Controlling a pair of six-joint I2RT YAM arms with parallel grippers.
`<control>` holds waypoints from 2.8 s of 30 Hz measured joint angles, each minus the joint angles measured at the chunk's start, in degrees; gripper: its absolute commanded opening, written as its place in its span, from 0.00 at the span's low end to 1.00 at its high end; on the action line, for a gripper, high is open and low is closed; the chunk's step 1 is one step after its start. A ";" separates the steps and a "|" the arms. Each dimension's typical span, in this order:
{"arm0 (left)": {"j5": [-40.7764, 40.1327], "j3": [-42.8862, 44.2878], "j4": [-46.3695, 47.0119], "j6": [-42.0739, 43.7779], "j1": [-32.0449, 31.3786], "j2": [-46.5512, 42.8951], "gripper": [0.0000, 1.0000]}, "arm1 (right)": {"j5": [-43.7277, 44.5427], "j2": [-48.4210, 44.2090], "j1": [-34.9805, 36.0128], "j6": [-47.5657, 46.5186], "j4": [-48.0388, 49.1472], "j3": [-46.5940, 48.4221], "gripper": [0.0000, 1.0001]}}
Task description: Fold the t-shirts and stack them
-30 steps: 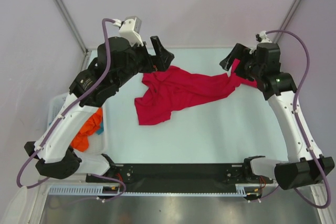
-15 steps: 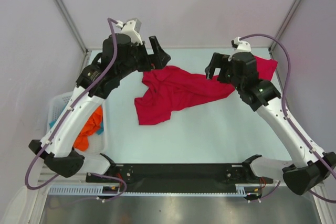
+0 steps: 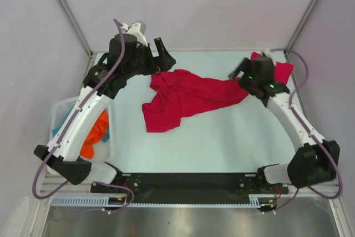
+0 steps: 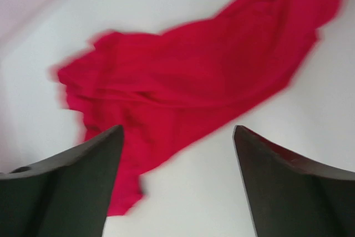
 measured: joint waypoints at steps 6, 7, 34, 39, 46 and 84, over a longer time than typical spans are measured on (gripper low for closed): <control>0.46 0.00 -0.70 -0.02 1.77 0.00 1.00 | -36.92 -4.37 -27.65 9.99 24.92 -25.07 1.00; 0.52 -0.02 -0.74 -0.02 2.01 0.00 1.00 | -38.82 -2.69 -27.36 8.09 24.24 -24.35 1.00; 1.22 -0.42 -0.76 -0.02 2.38 0.98 1.00 | 34.40 7.65 12.63 -5.29 -16.39 12.66 0.92; 2.78 -2.86 1.49 -0.20 2.99 0.96 0.99 | 14.99 -4.35 5.14 -9.73 -3.76 -2.56 0.99; 6.36 -9.73 4.17 -1.73 5.92 4.74 0.99 | 0.48 -0.96 -3.34 -12.63 1.64 -5.66 0.99; 22.60 -37.09 16.94 -7.69 10.12 6.88 0.96 | -8.83 35.21 -9.07 -6.49 0.57 15.54 0.90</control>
